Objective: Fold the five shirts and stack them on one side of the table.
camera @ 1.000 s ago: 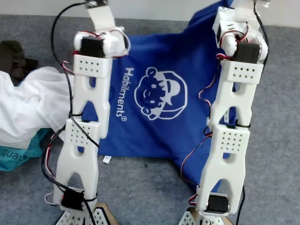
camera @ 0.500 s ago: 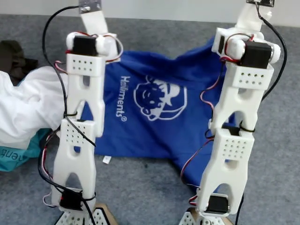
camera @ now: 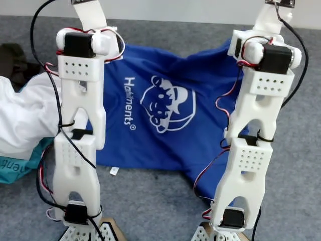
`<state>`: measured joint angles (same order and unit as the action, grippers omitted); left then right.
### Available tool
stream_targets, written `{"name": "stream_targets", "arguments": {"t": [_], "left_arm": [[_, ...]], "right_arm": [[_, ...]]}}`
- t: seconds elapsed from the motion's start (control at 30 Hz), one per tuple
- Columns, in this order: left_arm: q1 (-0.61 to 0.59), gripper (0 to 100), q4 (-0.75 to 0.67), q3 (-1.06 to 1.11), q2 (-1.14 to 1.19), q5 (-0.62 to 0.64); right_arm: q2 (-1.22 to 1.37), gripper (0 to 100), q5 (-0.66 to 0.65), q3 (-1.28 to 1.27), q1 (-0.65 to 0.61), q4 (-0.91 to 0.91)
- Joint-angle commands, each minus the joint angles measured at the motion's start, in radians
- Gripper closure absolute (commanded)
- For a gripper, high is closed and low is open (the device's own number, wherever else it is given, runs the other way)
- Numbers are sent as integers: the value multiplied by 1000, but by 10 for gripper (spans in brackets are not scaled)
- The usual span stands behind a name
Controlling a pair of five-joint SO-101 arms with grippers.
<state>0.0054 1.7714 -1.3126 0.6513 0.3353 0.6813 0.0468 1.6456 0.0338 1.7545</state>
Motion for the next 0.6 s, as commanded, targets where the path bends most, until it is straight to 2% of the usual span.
{"name": "stream_targets", "arguments": {"t": [0.0, 0.33, 0.47, 0.57], "left_arm": [[25, 994, -3, 223, -156, -3], [28, 994, -3, 473, -252, -9], [45, 994, -3, 598, -300, -124], [48, 994, -3, 734, -354, -158]], "right_arm": [[-143, 994, 9, -42, 12, 15], [-613, 994, 9, -895, -36, 2], [-725, 994, 9, -1109, -38, -41], [-789, 994, 8, -1262, -33, -73]]}}
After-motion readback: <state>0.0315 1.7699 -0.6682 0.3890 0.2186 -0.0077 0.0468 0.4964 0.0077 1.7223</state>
